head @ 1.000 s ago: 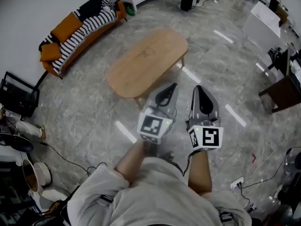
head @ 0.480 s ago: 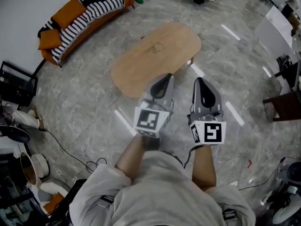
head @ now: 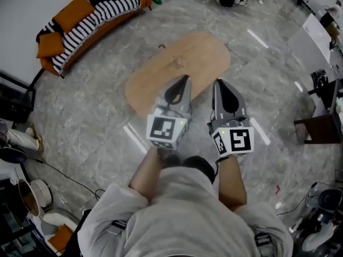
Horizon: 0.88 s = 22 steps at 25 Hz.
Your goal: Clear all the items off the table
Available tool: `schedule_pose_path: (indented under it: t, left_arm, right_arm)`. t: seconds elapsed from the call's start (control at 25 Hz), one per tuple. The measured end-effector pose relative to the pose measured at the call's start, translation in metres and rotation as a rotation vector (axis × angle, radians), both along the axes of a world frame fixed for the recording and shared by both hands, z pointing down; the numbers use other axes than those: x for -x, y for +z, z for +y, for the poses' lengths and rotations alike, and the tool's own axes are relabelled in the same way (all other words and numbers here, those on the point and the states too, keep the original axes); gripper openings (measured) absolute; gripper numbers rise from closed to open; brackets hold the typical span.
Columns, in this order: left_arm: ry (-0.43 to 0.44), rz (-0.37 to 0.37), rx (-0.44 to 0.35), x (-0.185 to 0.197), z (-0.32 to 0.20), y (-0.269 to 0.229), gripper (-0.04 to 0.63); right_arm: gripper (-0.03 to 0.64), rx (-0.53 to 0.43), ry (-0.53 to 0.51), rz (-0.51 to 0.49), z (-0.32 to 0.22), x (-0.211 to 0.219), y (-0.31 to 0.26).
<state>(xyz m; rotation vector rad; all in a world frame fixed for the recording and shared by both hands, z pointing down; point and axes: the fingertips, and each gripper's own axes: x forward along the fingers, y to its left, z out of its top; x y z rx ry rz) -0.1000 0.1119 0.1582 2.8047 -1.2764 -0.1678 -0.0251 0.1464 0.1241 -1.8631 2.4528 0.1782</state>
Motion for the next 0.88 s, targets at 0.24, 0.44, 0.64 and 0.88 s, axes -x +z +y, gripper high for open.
schedule_pose_path:
  t: [0.24, 0.44, 0.64, 0.88]
  left_arm:
    - [-0.034, -0.011, 0.012, 0.011, -0.039, 0.008, 0.02]
    - [-0.085, -0.03, 0.046, 0.006, -0.079, 0.03, 0.02]
    - [-0.132, -0.062, 0.072, -0.008, -0.152, 0.047, 0.02]
    - [-0.212, -0.12, 0.186, -0.038, -0.236, 0.086, 0.02]
  right_arm:
    - [0.006, 0.04, -0.004, -0.014, -0.04, -0.003, 0.015]
    - [0.006, 0.054, -0.044, -0.021, -0.086, -0.014, 0.029]
    - [0.006, 0.069, -0.077, -0.003, -0.164, -0.032, 0.042]
    - [0.006, 0.141, -0.157, 0.025, -0.263, -0.058, 0.078]
